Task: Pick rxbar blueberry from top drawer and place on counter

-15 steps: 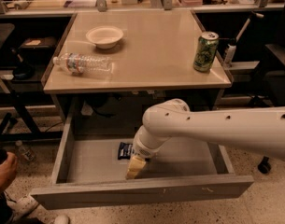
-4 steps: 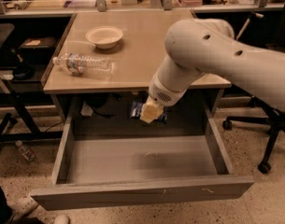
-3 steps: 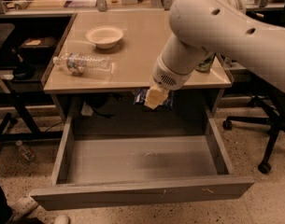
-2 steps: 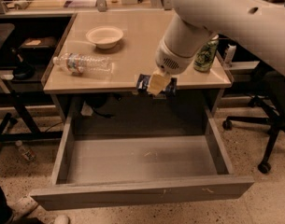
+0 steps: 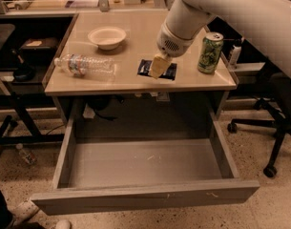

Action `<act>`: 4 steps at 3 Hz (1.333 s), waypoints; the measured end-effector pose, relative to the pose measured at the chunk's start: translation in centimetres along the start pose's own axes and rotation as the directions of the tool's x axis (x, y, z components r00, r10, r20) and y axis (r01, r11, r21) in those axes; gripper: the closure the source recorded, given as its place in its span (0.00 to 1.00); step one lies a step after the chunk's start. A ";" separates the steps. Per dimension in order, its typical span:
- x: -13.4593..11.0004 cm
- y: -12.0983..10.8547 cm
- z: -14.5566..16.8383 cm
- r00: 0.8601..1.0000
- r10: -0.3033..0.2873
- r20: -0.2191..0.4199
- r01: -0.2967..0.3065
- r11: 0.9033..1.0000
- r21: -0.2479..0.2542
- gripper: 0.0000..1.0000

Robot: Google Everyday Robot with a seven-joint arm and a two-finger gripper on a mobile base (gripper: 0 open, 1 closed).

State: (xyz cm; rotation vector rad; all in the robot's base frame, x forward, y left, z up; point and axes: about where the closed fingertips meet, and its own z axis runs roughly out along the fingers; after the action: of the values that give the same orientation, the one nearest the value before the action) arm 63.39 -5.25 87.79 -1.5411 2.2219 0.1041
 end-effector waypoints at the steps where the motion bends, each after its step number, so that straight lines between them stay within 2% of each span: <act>1: -0.8 -2.2 1.2 1.000 -0.001 0.016 0.001 1.000 -0.001 1.00; 2: -0.9 -4.0 2.7 0.999 0.009 0.036 -0.009 1.000 -0.013 1.00; 4: -1.1 -5.5 6.2 0.999 0.023 0.048 -0.020 0.998 -0.062 1.00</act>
Offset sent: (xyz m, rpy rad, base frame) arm 0.0728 -0.0018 -0.0218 0.0697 0.0017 -0.0027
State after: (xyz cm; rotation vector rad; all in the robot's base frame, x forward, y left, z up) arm 70.64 -4.53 83.57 -1.5301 2.2162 0.2160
